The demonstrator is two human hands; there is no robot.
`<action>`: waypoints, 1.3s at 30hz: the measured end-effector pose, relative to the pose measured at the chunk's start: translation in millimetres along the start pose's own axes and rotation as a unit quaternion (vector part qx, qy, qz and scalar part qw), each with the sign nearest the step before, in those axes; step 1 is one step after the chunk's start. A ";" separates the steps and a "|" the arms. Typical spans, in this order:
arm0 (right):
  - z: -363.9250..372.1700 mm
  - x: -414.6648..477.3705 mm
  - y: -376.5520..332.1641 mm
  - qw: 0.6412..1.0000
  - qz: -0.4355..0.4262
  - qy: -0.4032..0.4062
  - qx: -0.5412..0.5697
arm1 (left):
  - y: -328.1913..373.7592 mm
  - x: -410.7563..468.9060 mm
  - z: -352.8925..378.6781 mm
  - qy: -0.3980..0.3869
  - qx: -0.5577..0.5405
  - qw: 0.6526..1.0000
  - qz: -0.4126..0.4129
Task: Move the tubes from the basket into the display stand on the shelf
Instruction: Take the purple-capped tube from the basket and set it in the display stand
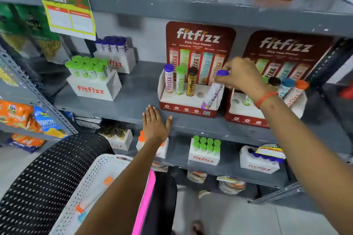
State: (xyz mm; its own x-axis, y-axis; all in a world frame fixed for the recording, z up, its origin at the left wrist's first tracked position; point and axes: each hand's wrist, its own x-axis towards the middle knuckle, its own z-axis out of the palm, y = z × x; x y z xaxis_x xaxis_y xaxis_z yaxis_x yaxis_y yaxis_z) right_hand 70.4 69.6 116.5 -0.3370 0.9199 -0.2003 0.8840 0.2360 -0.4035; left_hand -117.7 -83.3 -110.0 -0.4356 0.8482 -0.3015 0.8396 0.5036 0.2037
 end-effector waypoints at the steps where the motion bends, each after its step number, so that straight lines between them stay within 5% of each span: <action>1: -18.2 0.1 9.2 1.000 0.017 0.019 0.003 | 14.2 6.7 -7.7 -0.005 0.010 1.000 0.019; 7: -124.1 -37.7 82.0 0.990 0.090 0.100 0.037 | 120.1 38.0 -42.2 -0.013 0.058 0.990 0.132; 16: -199.1 -102.1 146.0 0.970 0.160 0.181 0.012 | 213.1 42.9 -71.9 0.018 0.082 0.977 0.196; 23: -213.2 -115.0 176.5 0.942 0.208 0.261 -0.029 | 232.2 39.7 -86.9 0.046 0.088 0.972 0.211; 39: -211.0 -156.4 204.8 0.931 0.256 0.257 -0.043 | 280.5 17.8 -76.9 0.085 0.069 0.953 0.282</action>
State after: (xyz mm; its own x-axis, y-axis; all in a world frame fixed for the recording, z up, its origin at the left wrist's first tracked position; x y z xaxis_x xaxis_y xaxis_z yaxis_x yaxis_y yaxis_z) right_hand 372.5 40.0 253.5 0.3151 0.9421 0.1152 0.9164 -0.2704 -0.2950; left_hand 85.1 85.7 13.5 0.0608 0.9979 -0.0220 0.9854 -0.0565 0.1604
